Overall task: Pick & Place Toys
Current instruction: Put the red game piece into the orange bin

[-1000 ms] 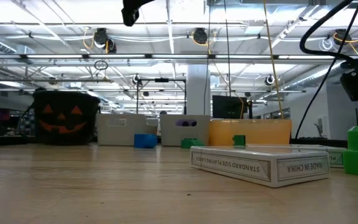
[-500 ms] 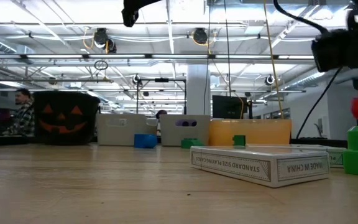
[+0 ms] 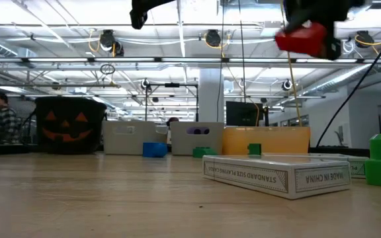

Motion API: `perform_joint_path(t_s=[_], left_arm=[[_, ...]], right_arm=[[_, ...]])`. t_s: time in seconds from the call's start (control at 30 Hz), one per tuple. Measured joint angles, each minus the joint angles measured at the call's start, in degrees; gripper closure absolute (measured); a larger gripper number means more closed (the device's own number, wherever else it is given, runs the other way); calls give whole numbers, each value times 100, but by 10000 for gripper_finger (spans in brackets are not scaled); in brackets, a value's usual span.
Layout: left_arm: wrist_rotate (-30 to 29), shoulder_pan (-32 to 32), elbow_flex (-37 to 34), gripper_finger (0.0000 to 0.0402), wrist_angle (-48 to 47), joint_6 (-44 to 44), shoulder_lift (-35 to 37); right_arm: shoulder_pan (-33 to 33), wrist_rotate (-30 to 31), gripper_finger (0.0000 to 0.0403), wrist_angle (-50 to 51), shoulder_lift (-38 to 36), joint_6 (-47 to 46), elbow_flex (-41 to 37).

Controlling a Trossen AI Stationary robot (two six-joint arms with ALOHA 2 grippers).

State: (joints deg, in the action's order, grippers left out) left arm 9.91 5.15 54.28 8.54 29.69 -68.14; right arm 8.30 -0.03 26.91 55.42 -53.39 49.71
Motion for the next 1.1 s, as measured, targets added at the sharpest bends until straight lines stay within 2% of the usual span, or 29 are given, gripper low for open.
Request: perform_joint_path(t_s=[0.13, 0.4, 0.57, 0.8, 1.1], left_arm=[[-2, 8, 0, 147, -9, 5, -1], [52, 8, 0, 147, -26, 7, 0], [68, 8, 0, 147, -94, -11, 0], [211, 8, 0, 147, -164, -79, 0], [368, 8, 0, 147, -216, -98, 0]], right_arm=[[-484, -10, 284, 496, 431, 726, 886], [-1424, -173, 284, 2349, 1562, 2112, 2806], [-2029, -173, 284, 3224, 2187, 2776, 3641], [-3157, -175, 284, 3594, 2879, 3069, 4168], [-4450, -134, 284, 3614, 3643, 3603, 4205]])
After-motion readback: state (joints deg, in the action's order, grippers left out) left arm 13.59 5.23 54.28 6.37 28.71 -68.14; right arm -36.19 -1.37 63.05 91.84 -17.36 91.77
